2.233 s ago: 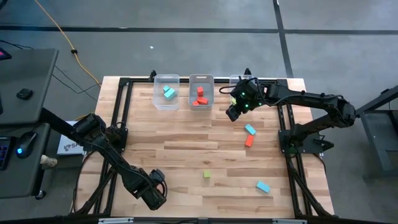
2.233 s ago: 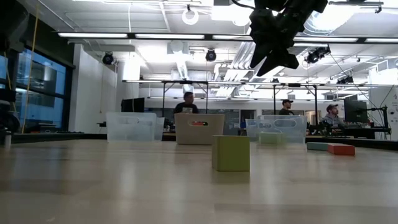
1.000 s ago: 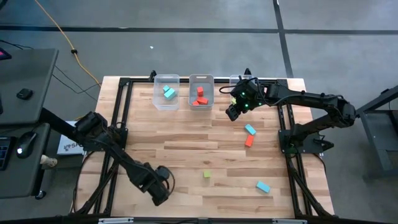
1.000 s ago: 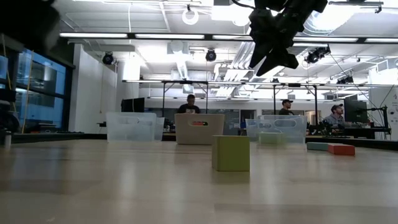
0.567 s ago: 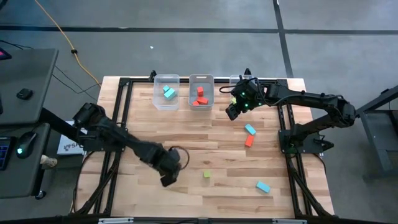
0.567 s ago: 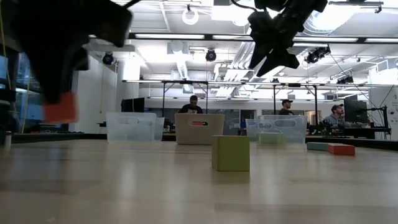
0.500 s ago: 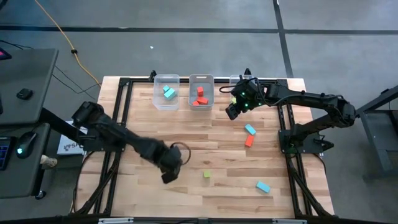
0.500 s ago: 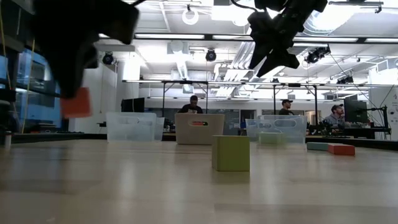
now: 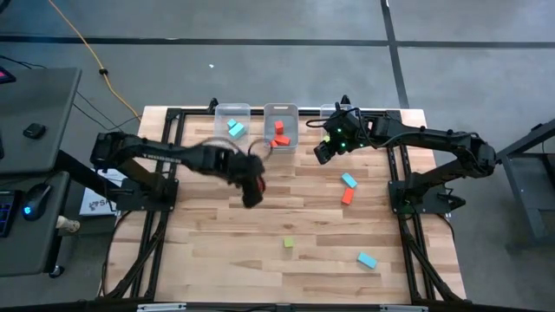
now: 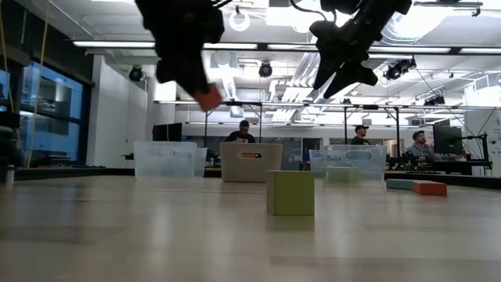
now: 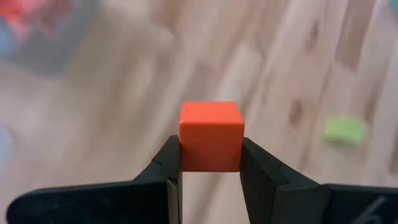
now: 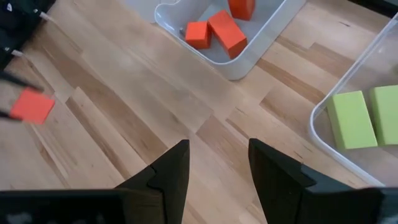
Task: Sort & place blocks by color
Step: Put the orange cube block into the gray bin
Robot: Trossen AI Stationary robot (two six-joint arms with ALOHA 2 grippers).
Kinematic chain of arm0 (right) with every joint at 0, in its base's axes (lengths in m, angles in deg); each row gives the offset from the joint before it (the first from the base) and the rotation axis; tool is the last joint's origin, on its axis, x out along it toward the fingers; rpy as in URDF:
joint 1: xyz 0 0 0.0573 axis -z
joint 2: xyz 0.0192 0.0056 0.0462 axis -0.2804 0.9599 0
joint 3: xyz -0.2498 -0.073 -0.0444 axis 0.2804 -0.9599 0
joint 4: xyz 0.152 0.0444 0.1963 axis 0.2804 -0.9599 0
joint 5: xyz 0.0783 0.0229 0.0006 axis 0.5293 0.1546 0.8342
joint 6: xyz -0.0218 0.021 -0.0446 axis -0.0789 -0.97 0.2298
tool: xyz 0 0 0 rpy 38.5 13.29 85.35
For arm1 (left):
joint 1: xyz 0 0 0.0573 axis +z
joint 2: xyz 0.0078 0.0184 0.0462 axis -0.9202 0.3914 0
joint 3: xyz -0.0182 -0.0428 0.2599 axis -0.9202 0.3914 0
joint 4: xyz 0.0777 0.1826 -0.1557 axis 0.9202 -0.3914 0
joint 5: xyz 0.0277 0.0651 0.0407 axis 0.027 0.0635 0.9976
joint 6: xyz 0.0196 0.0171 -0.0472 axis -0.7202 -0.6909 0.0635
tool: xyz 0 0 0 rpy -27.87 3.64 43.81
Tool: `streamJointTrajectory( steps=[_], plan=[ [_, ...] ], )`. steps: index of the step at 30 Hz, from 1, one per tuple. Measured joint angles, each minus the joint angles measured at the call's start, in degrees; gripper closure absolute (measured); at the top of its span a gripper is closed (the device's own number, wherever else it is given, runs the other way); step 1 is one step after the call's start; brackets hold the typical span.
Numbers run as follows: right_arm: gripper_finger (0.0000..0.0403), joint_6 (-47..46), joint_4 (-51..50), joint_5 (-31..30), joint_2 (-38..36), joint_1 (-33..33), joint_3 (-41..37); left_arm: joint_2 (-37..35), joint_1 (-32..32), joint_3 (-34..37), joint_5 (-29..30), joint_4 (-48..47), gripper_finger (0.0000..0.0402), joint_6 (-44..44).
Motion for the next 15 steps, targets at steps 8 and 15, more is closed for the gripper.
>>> streamJointTrajectory(
  steps=[8,15],
  plan=[
    [0.0249,0.45,0.9,-0.81,-0.01,0.04,0.0,-0.83,12.25,-0.02,-5.93,7.67,0.0328,-7.19],
    [0.0249,-1.43,1.01,-3.16,-0.01,0.04,0.0,-0.79,19.28,-0.02,-8.17,15.03,0.0328,-12.2]
  ],
)
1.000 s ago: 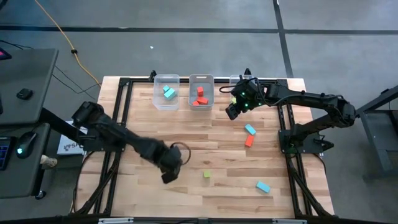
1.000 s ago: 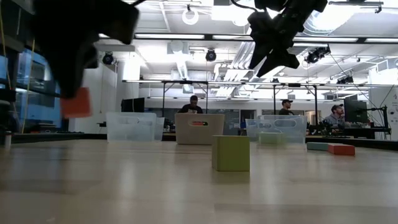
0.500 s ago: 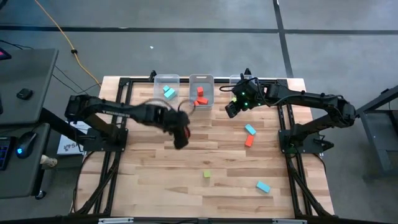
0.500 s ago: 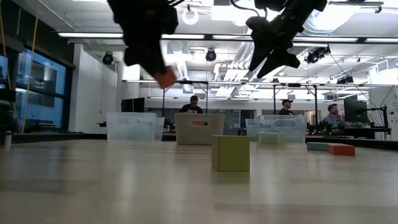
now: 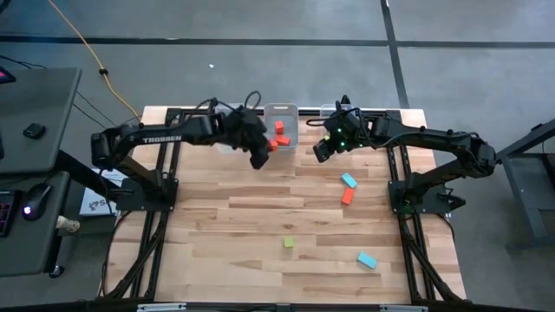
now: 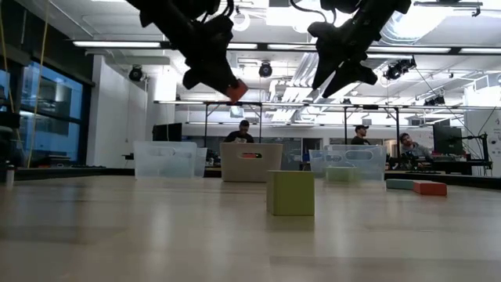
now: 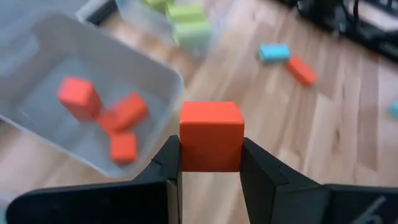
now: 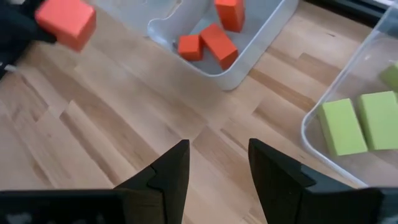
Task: Sort & place blocks by color
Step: Put the orange cube block into the gray bin
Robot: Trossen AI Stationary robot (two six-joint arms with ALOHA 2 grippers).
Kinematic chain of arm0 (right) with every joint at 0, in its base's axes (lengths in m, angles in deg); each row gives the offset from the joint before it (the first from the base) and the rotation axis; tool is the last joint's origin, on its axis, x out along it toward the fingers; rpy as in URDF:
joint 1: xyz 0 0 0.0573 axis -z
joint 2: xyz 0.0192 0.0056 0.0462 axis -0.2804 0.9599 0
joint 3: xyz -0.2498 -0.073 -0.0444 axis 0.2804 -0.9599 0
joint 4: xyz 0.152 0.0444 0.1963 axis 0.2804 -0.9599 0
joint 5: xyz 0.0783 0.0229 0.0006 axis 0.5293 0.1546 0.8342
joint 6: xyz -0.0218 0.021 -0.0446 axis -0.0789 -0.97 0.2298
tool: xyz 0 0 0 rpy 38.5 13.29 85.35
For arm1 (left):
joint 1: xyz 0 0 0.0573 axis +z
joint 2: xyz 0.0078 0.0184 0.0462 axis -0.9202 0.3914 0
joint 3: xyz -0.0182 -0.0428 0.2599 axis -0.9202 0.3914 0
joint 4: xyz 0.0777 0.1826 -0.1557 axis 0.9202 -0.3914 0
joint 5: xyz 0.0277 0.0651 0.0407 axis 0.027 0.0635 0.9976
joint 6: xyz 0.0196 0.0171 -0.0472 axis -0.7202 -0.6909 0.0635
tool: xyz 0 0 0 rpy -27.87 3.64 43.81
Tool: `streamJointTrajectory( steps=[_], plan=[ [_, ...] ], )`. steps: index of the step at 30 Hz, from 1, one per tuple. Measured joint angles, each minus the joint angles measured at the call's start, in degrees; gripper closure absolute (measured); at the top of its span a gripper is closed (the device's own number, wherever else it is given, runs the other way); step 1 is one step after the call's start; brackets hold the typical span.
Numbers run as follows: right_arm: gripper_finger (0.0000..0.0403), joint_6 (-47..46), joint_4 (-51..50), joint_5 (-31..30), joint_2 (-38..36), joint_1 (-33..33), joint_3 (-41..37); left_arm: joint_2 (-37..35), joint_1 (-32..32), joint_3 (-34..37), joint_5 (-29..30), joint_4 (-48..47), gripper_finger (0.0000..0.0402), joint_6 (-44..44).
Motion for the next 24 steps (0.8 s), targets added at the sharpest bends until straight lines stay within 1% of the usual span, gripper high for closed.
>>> streamJointTrajectory(
  steps=[4,10,15,24],
  plan=[
    [0.0249,-0.76,0.0,-1.64,-0.01,0.0,0.0,0.0,2.83,0.0,-0.01,5.55,0.0328,-3.42],
    [0.0249,-1.17,0.95,-4.61,0.0,0.0,0.0,0.02,5.88,0.0,0.12,14.63,0.0328,-5.14],
    [0.0249,-1.04,3.45,-4.8,0.01,0.0,0.0,0.57,7.51,0.0,3.53,21.11,0.0327,-9.74],
    [0.0249,-1.01,4.25,-4.75,0.01,0.0,0.0,5.49,9.97,0.02,3.67,20.95,0.0327,-10.86]
  ],
)
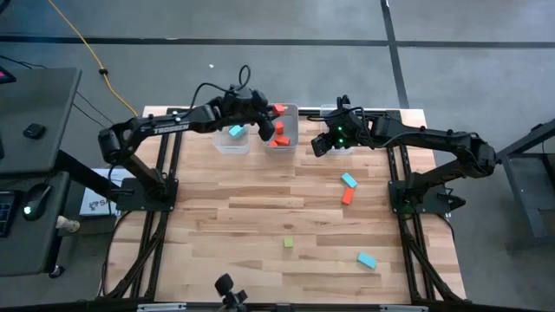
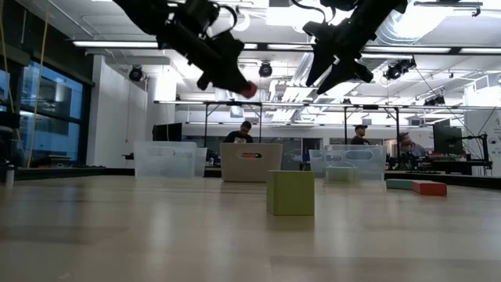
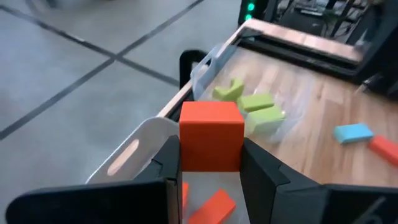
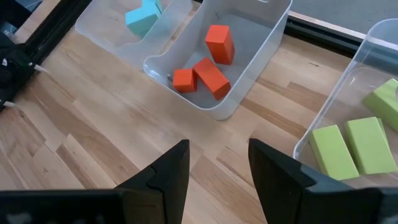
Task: Sort & place blocks by color
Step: Put the orange cube block into the gray bin
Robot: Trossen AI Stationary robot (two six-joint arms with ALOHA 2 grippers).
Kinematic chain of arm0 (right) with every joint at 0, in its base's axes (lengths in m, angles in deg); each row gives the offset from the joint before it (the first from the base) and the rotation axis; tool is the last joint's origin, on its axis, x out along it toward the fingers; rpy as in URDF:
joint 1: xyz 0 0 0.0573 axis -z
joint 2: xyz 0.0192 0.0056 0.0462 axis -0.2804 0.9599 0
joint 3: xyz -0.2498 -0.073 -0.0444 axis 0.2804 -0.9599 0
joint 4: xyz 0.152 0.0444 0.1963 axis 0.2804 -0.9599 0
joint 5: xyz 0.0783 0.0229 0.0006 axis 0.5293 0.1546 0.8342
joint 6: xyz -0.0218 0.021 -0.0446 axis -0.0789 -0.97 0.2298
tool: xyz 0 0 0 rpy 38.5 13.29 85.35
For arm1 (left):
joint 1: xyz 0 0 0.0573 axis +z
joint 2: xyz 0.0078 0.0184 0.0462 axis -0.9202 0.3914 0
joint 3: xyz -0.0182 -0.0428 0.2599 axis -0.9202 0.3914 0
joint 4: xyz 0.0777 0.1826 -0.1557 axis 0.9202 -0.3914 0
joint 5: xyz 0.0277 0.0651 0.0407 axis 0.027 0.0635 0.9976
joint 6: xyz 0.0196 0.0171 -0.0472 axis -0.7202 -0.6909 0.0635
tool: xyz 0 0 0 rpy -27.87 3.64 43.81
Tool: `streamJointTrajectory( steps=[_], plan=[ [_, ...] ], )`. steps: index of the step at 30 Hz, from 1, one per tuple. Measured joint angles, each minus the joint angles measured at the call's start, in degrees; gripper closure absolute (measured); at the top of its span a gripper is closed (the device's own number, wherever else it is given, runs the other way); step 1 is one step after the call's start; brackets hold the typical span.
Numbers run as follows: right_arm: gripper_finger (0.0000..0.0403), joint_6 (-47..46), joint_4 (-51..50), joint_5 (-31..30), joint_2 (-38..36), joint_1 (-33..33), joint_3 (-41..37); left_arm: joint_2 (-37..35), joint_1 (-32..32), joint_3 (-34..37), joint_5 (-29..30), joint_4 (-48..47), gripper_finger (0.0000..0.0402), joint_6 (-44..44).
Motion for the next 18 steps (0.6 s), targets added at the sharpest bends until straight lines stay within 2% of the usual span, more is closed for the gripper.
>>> streamJointTrajectory(
  steps=[11,18],
  plan=[
    [0.0249,-0.04,0.01,-0.04,0.0,0.0,0.0,9.79,3.51,0.0,-3.66,-4.27,0.0327,1.5],
    [0.0249,0.0,0.01,-0.07,-0.02,0.0,0.0,13.12,3.41,0.0,-4.99,-6.08,0.0327,1.99]
  ],
)
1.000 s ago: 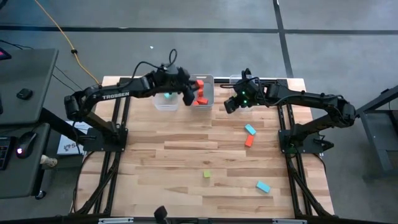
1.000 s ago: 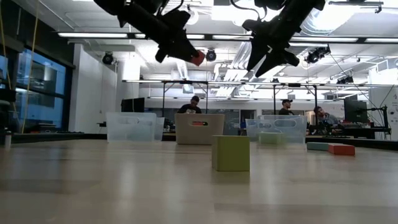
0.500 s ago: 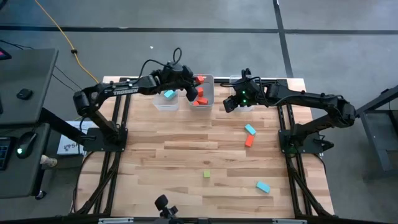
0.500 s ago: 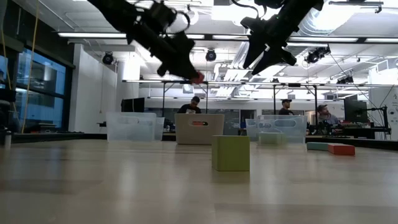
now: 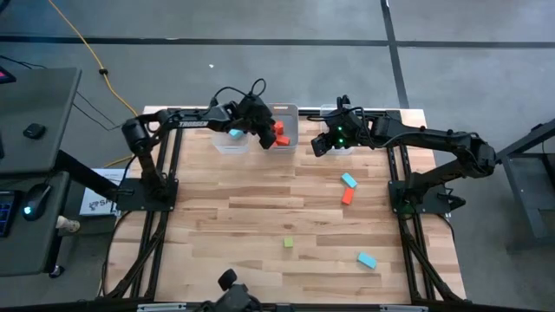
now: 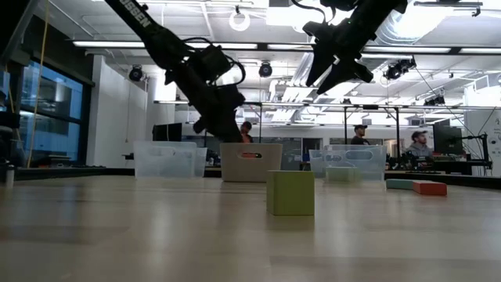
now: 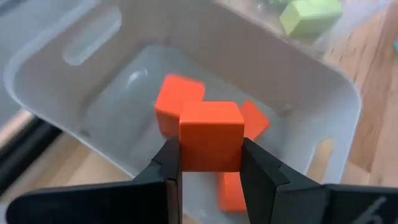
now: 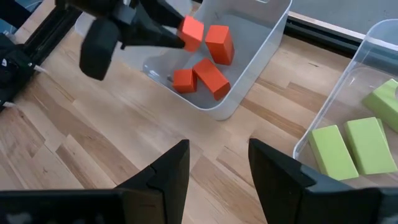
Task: Sort & place blocks by color
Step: Put the orange cube block into the gray bin
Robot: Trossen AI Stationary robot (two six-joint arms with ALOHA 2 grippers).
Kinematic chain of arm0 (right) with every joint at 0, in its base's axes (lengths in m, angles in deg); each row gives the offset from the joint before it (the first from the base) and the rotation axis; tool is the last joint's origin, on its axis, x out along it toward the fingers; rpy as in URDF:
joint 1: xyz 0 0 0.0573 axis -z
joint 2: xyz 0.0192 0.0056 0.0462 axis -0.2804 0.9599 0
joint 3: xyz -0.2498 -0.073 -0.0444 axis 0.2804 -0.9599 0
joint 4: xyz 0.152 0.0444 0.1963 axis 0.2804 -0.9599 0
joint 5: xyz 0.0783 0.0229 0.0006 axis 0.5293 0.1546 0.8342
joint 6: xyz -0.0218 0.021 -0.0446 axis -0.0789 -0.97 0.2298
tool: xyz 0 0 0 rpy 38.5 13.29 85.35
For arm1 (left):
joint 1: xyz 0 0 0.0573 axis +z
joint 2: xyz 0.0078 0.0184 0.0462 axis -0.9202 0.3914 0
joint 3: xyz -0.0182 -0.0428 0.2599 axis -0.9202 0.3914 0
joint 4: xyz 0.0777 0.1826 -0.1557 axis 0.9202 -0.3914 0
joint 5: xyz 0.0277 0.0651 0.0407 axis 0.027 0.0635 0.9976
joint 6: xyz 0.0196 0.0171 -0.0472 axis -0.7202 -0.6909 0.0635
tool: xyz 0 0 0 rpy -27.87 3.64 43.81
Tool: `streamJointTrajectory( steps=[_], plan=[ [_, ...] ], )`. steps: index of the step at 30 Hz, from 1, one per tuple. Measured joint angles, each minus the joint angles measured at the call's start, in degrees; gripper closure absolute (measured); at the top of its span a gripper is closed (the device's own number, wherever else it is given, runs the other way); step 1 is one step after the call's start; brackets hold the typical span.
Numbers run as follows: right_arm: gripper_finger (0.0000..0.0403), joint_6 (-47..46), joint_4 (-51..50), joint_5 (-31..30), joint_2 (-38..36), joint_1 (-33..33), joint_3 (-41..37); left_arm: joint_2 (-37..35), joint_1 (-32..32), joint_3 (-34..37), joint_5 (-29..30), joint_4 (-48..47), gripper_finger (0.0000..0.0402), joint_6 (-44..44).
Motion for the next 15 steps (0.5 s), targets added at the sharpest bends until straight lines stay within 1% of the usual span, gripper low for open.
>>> streamJointTrajectory(
  steps=[5,15],
  plan=[
    [0.0249,0.0,-0.02,-0.02,0.0,0.0,0.0,1.32,-0.33,0.0,-2.93,-0.7,0.0327,1.78],
    [0.0249,0.02,-0.04,-0.04,0.0,0.0,0.0,2.5,-1.68,0.0,-5.17,-1.07,0.0327,2.56]
  ],
)
